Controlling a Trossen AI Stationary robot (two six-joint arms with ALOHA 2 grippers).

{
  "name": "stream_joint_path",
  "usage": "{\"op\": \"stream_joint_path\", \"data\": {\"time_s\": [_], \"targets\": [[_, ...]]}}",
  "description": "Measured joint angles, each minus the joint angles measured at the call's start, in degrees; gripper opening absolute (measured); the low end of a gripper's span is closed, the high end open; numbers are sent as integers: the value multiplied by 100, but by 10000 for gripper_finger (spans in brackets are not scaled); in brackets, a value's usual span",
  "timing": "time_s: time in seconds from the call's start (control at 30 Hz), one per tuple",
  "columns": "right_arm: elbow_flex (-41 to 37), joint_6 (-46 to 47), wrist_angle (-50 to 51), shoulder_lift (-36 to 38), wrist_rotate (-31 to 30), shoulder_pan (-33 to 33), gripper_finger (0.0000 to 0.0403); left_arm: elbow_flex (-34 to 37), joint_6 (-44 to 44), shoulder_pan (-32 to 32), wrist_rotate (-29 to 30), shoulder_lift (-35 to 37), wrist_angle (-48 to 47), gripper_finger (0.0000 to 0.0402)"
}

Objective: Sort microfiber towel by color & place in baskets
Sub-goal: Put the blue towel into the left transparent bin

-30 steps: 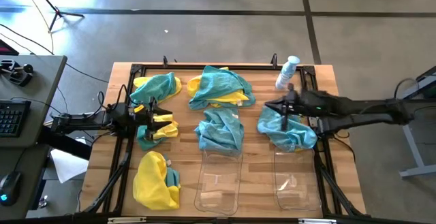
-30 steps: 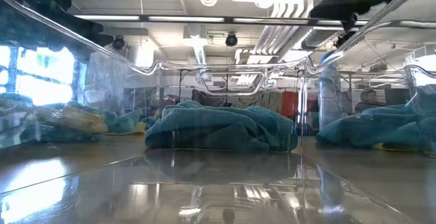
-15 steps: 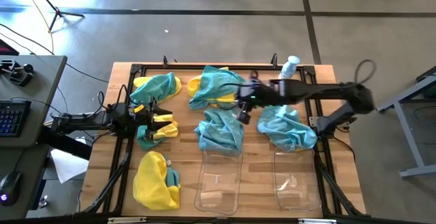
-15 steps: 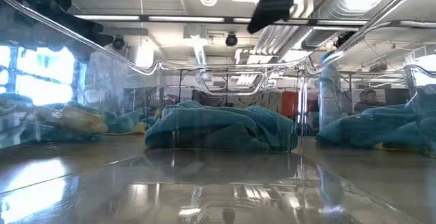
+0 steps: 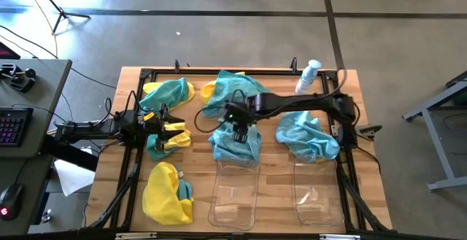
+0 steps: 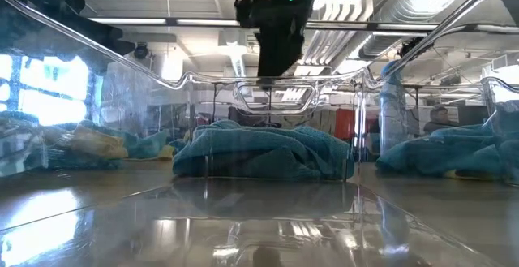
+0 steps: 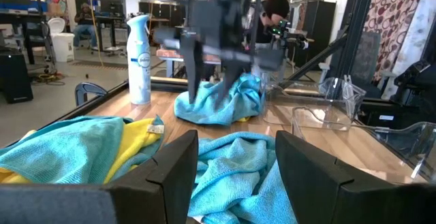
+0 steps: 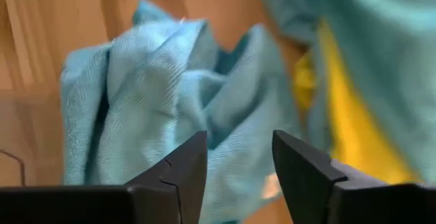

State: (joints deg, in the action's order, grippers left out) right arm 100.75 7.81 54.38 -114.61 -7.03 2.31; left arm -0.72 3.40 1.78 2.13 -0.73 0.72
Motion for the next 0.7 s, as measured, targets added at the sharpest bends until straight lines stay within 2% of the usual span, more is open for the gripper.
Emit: {"op": "stream_joint_path", "data": {"time_s": [0.6, 0.7], "targets": [[0, 1132, 146, -894, 84, -97, 177, 1, 0, 0, 0, 0, -1, 186], [-5, 1415, 353, -976, -78, -82, 177, 1, 0, 0, 0, -2, -1, 186]]}}
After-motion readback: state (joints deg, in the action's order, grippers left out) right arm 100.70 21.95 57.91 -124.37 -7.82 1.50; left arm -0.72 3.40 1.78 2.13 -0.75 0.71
